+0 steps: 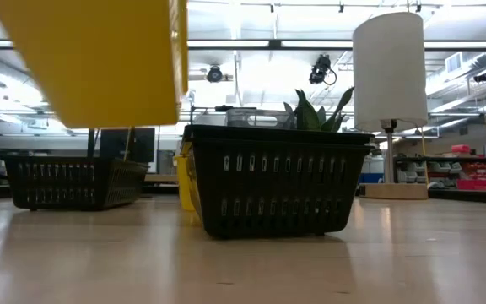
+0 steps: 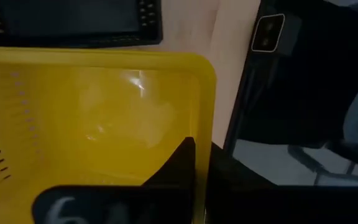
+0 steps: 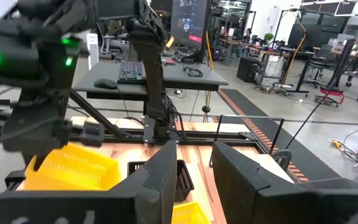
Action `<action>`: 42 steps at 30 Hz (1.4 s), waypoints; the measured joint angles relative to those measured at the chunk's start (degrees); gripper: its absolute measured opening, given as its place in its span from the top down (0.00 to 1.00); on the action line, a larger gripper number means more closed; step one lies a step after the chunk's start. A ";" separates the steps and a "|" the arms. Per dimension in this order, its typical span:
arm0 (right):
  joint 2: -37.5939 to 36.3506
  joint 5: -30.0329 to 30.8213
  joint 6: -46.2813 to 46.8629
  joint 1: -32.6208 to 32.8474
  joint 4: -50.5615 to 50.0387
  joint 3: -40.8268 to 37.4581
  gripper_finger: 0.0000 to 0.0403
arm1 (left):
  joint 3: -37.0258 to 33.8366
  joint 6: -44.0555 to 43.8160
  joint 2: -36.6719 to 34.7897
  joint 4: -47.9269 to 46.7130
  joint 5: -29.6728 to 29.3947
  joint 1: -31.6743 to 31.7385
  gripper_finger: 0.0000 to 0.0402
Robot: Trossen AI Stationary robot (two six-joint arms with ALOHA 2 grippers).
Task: Stack baskets on shelf by color
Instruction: Stack the bottom yellow bins on top of the top yellow bin
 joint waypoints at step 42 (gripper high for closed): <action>-0.02 0.08 -0.44 1.64 -0.36 -0.02 0.73 | -10.82 23.14 1.86 3.78 -7.23 22.89 0.95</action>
